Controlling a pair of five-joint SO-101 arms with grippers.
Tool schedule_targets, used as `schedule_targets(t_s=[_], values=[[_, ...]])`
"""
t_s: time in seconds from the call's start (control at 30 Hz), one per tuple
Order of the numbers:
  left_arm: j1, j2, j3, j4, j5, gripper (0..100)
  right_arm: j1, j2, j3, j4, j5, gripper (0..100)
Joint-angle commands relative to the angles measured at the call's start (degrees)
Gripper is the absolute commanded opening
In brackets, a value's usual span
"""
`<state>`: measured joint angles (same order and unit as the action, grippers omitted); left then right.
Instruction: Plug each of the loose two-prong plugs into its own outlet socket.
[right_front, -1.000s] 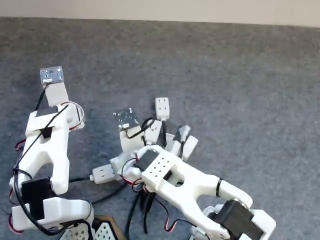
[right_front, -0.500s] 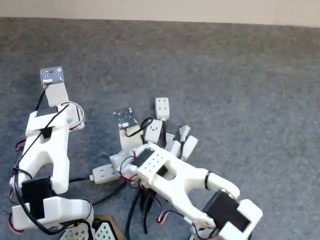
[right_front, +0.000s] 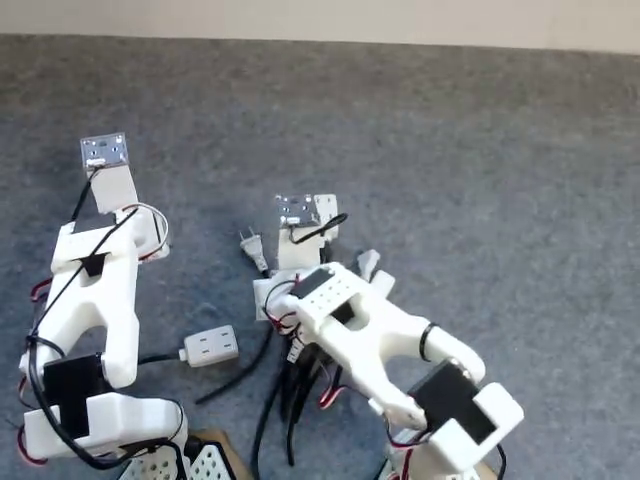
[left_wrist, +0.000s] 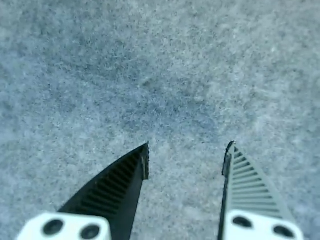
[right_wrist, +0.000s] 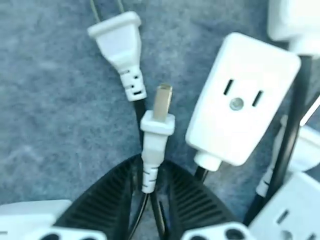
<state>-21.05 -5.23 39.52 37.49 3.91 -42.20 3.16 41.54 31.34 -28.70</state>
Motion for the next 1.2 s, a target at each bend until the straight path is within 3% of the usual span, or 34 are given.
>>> schedule_targets(t_s=[0.0, 0.1, 0.23, 0.4, 0.57, 0.67, 0.9, 1.03, 1.17], values=[[0.84, -0.31, -0.13, -0.79, 0.53, 25, 4.00, 0.13, -4.09, 7.78, 8.97, 0.9], [0.84, -0.31, -0.13, -0.79, 0.53, 25, 6.99, -2.59, -10.68, 18.51, 24.09, 0.9], [0.92, -0.22, -0.13, -0.79, 0.53, 25, 9.98, -10.86, -20.09, 30.11, 27.69, 0.9], [0.92, -0.22, -0.13, -0.79, 0.44, 25, 12.88, -19.65, -37.85, 48.31, 38.59, 0.9], [1.89, -0.31, -0.48, -0.70, 0.26, 25, 13.41, -18.07, -51.12, 63.69, 50.81, 0.8], [3.47, -0.92, -2.51, 4.48, -2.02, 25, 13.49, -14.73, -53.32, 69.49, 57.41, 0.8], [8.48, -0.92, -21.14, 32.09, -14.95, 26, 16.92, -13.05, -45.85, 67.65, 57.93, 0.5], [9.27, -1.01, -36.26, 47.21, -19.52, 26, 15.43, -21.85, -36.88, 56.13, 48.97, 0.5], [10.68, -1.01, -48.84, 57.67, -22.24, 26, 9.10, -33.89, -18.33, 42.59, 43.87, 0.5]])
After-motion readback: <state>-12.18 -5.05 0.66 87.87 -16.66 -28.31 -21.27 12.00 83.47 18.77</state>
